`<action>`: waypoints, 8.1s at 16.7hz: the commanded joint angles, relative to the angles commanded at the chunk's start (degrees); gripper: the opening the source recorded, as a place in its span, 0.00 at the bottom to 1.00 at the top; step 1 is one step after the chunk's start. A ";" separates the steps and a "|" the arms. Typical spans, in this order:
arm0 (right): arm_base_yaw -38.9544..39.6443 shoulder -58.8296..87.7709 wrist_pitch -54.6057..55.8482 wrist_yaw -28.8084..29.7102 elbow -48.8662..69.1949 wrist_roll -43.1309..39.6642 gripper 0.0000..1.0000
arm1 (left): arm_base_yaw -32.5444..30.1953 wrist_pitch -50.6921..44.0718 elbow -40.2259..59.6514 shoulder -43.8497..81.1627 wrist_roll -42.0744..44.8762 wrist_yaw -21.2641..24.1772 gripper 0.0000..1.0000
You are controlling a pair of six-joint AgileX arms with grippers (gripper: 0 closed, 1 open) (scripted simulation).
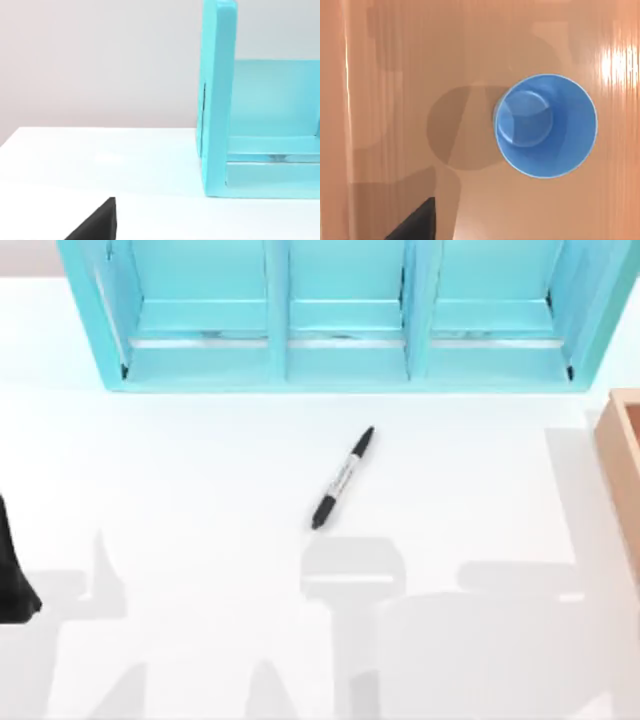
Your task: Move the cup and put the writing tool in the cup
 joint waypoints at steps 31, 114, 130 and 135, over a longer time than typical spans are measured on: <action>-5.22 29.32 4.74 0.25 5.47 -4.91 0.92 | 0.00 0.00 0.00 0.00 0.00 0.00 1.00; 41.57 33.05 3.01 -1.45 14.46 41.51 1.00 | 0.00 0.00 0.00 0.00 0.00 0.00 1.00; 41.70 33.09 -21.54 -1.62 37.72 41.16 1.00 | 0.00 0.00 0.00 0.00 0.00 0.00 1.00; 41.12 31.70 -30.85 -1.49 46.95 41.16 1.00 | 0.00 0.00 0.00 0.00 0.00 0.00 1.00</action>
